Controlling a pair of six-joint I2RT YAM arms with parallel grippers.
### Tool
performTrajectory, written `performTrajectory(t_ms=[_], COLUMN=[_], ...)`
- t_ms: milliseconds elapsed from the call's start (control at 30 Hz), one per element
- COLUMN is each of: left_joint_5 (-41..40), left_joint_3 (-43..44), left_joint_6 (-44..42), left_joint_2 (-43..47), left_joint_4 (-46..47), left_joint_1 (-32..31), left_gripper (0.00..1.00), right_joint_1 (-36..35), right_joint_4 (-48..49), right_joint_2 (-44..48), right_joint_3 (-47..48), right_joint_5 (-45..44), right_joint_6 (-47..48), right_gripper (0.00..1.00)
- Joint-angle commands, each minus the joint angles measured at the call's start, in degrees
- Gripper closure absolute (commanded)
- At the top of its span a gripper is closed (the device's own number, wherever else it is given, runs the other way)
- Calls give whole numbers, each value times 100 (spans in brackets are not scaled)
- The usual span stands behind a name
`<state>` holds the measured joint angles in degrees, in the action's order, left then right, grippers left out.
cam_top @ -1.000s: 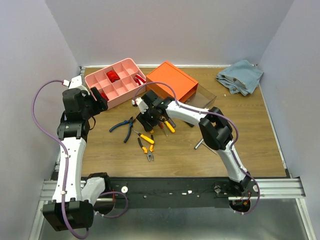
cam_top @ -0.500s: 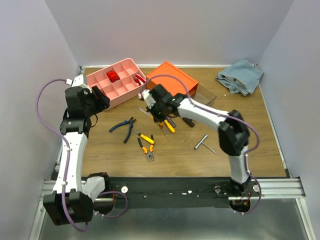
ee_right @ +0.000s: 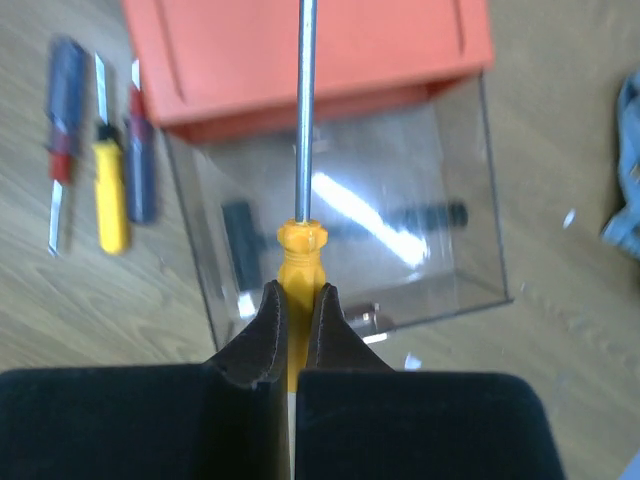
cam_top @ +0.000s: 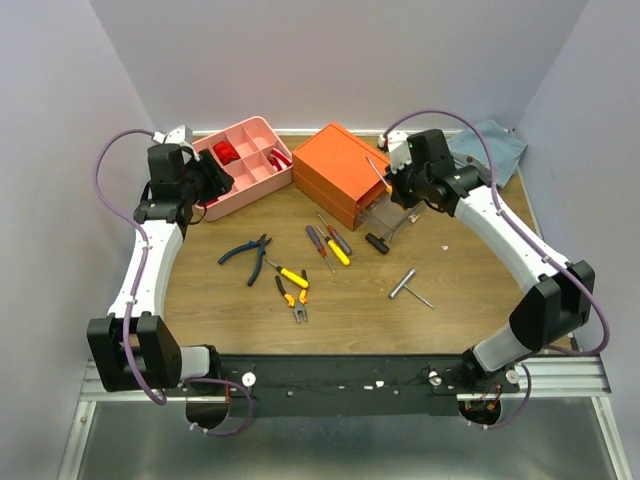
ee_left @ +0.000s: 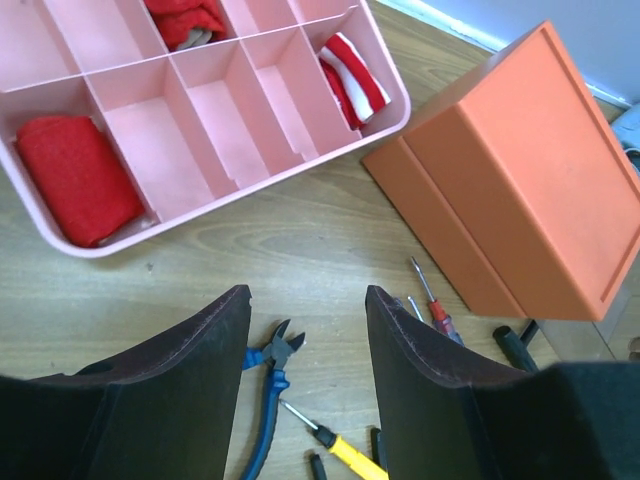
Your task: Sort the tools into containers
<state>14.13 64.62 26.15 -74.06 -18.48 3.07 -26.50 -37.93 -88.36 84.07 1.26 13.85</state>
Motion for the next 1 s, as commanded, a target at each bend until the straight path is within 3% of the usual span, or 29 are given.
performTrajectory(t_ms=[0, 233, 533, 967], left_joint_5=[204, 178, 169, 213], left_joint_3=[200, 314, 279, 613], left_joint_6=[57, -92, -110, -154], left_joint_2=[-161, -240, -240, -547], left_joint_4=[222, 99, 64, -59], left_joint_1=[-114, -237, -254, -290], left_gripper=[41, 41, 41, 41], right_joint_1=[505, 1120, 1235, 1244], right_joint_4=[-522, -505, -452, -759], right_joint_2=[-41, -366, -779, -789], right_joint_3=[-137, -58, 179, 74], right_joint_5=[146, 726, 1561, 1220], right_joint_6=[-528, -1788, -3212, -3960], right_gripper=[99, 99, 99, 99])
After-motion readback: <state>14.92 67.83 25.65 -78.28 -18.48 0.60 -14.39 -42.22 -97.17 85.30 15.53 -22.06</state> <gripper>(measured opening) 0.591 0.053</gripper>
